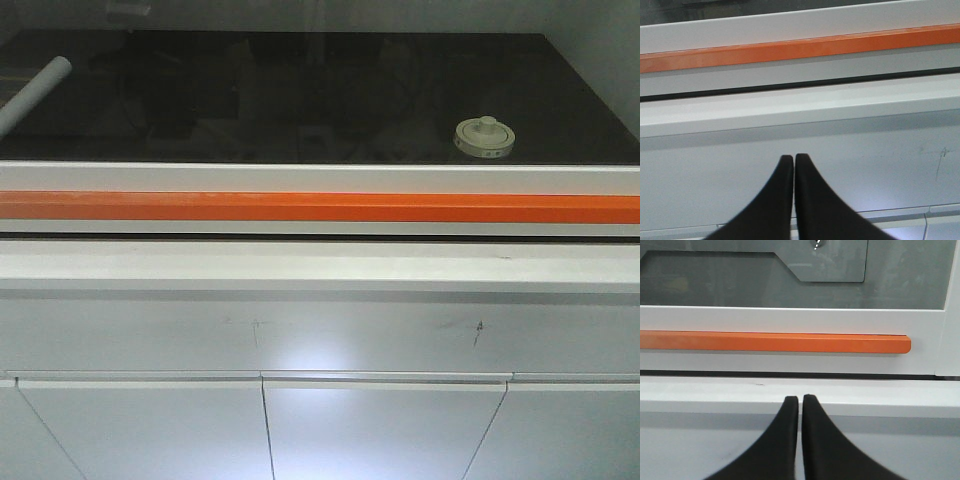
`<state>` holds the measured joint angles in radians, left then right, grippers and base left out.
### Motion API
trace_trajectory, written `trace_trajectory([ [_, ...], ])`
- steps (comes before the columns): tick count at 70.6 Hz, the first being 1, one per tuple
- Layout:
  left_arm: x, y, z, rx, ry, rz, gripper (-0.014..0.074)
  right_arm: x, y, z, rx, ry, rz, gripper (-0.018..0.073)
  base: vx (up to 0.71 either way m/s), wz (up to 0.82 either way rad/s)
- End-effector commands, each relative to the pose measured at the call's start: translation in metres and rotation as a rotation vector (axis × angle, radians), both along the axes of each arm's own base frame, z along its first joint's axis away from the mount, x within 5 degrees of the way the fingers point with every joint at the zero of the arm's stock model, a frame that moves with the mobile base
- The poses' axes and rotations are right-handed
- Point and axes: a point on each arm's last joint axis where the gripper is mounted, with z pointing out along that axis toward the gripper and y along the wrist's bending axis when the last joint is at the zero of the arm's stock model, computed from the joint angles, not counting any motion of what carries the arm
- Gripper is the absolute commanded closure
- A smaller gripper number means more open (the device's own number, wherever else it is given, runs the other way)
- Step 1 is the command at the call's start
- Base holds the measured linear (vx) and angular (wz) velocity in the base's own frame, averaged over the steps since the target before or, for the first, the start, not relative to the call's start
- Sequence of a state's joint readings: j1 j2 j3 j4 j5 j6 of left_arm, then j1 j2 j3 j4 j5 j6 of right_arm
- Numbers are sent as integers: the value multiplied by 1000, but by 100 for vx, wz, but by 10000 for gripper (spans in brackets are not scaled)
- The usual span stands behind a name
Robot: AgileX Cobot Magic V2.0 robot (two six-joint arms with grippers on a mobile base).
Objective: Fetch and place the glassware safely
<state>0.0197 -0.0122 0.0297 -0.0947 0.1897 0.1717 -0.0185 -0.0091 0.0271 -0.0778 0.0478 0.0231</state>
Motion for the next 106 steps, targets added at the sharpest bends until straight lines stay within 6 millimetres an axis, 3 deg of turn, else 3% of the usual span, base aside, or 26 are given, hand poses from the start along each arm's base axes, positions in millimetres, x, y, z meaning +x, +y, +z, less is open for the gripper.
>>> trace_trajectory([
  [1, 1, 1, -2, -5, -58, 8, 603, -1, 1, 1, -19, -69, 8, 563, 0, 0],
  [85, 1, 1, 0, -5, -76, 9, 603, -1, 1, 2, -22, -78, 8, 563, 0, 0],
  [106, 1, 2, 10, -49, -187, 21, 603, -1, 1, 6, -21, -122, 12, 563, 0, 0],
])
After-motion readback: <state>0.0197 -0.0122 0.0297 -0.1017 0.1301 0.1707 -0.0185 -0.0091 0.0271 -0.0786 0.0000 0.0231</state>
